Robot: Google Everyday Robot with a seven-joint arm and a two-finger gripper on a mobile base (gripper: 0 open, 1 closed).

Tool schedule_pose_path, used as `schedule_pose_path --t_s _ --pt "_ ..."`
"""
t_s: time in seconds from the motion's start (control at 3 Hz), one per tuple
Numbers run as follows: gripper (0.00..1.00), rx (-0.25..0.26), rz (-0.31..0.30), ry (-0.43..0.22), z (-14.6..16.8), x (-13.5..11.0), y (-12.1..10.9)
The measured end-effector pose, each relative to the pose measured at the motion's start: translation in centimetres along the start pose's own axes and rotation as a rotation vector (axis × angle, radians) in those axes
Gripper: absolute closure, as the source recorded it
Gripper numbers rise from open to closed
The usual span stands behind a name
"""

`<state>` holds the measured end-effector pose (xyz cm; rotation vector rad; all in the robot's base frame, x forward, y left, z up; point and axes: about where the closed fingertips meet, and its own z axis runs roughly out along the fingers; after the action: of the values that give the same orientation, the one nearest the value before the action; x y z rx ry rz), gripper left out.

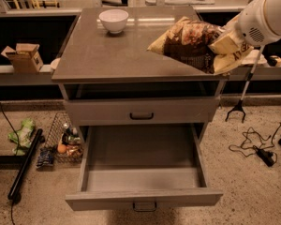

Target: Pick brown chip bag from middle drawer and place on counter

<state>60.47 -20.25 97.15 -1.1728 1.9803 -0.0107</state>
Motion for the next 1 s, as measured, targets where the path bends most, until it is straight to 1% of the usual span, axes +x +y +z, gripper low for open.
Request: schedule_pose_path --t_s 0.33,0.67,1.0 --pt "1.0 0.004 -0.001 -0.022 1.6 -0.9 -1.1" --pt "1.0 0.02 0.02 -0.062 4.8 -2.3 -3.1" --pt "1.0 0.019 0.045 -0.111 8.5 -3.9 -4.4"
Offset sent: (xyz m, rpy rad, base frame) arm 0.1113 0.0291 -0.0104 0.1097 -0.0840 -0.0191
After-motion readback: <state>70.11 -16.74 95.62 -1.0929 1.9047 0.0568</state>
